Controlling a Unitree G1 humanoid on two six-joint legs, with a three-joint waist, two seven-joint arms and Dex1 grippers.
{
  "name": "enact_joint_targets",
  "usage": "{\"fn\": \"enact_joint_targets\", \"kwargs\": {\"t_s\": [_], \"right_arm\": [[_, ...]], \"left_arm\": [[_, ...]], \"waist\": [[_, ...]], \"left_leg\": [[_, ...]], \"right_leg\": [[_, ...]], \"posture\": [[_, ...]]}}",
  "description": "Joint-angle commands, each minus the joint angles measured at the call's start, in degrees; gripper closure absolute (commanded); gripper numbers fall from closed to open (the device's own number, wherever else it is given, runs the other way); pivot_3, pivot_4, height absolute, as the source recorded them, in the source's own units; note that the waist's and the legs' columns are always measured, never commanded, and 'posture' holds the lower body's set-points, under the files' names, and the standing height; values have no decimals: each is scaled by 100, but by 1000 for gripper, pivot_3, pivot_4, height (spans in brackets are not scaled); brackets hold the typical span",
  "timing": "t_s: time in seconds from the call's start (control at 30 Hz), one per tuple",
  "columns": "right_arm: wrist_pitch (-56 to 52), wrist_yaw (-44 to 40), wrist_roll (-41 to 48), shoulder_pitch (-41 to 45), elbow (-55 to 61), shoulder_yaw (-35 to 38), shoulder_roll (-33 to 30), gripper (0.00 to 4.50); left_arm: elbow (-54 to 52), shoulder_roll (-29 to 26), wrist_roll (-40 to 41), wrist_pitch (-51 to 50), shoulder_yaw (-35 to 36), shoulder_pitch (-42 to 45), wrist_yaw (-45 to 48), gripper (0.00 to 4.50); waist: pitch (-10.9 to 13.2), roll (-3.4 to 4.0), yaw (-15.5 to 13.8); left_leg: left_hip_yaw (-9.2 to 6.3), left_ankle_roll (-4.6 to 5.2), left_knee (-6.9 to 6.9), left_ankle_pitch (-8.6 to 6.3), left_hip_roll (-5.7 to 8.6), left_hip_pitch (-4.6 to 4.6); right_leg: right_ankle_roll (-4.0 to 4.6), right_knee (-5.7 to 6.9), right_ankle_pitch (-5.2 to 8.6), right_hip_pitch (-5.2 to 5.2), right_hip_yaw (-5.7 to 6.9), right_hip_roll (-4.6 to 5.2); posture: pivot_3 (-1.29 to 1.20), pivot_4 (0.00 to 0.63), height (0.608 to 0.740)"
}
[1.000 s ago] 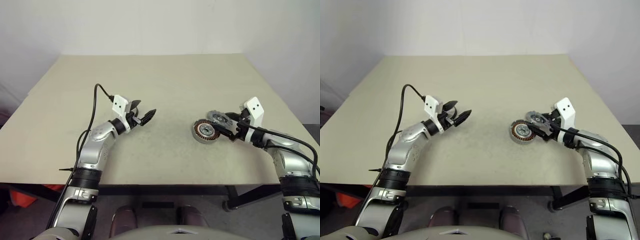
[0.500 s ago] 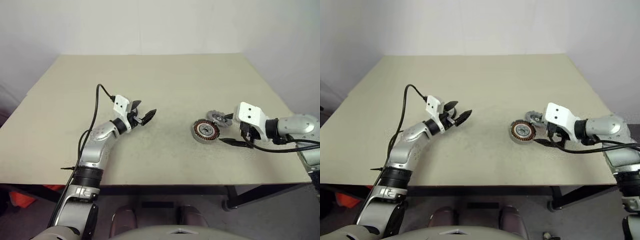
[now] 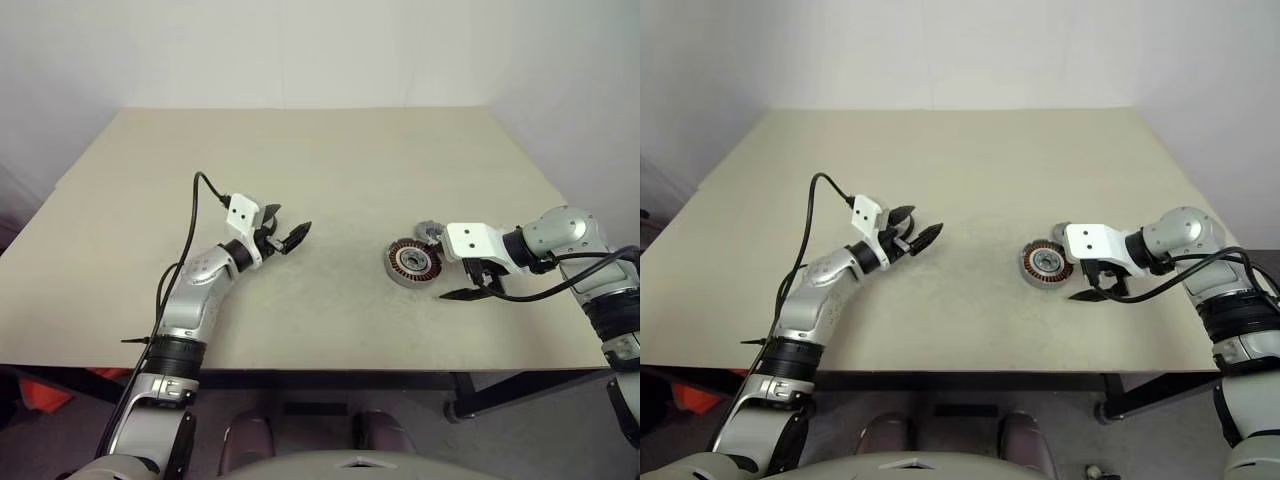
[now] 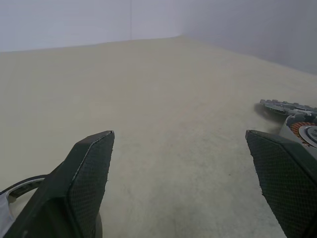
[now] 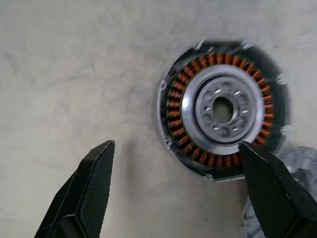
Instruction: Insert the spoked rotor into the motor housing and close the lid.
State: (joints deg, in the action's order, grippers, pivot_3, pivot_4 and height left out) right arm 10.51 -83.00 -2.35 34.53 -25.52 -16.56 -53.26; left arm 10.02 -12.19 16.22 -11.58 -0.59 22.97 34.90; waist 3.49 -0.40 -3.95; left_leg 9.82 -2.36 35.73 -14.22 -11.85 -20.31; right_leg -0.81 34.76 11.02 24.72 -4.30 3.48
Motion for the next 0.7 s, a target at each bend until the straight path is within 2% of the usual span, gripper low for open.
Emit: {"fn": "enact_joint_targets", "kwargs": {"t_s": [0.03, 0.47, 0.7], "right_arm": [[343, -143, -93, 226, -208, -27, 56, 0], [697, -377, -333, 840, -816, -236, 487, 0], [809, -421, -425, 756, -1000, -317, 599, 0]], "left_arm": [[-294, -63, 2, 56, 62, 7, -38, 14], [-365, -76, -25, 36, 18, -91, -100, 14], [-435, -104, -27, 19, 37, -127, -115, 14]], "waist": [[0, 0, -2], [0, -1, -1], [-1, -2, -4]], "left_leg": [[-1, 1, 0, 0, 0, -1], [-2, 7, 5, 4, -2, -7], [-18, 12, 23, 7, -6, -36]], "right_leg": [[1, 0, 0, 0, 2, 0], [5, 8, 1, 1, 23, 14], [9, 10, 3, 5, 61, 27]], "posture": [[0, 0, 740], [0, 0, 740], [0, 0, 740]]}}
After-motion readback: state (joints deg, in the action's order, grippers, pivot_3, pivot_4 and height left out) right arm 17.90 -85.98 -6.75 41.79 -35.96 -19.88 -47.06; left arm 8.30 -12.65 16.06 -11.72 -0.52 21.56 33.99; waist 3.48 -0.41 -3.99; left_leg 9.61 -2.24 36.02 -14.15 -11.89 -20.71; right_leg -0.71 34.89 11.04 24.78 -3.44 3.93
